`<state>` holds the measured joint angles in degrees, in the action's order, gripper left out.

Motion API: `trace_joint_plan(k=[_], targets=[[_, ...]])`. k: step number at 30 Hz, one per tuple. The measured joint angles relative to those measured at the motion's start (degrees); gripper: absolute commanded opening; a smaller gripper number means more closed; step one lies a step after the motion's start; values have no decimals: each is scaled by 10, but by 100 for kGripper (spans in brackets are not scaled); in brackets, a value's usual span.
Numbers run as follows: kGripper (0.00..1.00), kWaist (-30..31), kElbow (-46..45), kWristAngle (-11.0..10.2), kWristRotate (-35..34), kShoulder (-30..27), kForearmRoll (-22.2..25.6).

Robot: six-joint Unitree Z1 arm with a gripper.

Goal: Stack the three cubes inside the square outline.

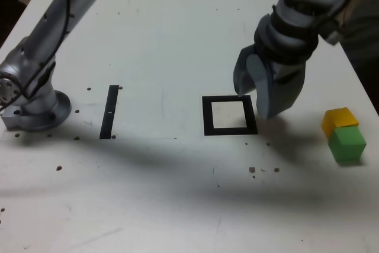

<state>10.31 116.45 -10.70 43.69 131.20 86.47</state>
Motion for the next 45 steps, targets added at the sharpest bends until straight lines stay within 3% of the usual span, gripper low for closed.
trace_joint_plan(k=[12, 19, 28, 45], targets=[[28, -12, -133, 36, -224, -70, -44], [28, -18, -210, 90, -317, -101, -98], [28, -31, -254, 138, -378, -111, -142], [28, -69, -275, 157, -395, -101, -177]])
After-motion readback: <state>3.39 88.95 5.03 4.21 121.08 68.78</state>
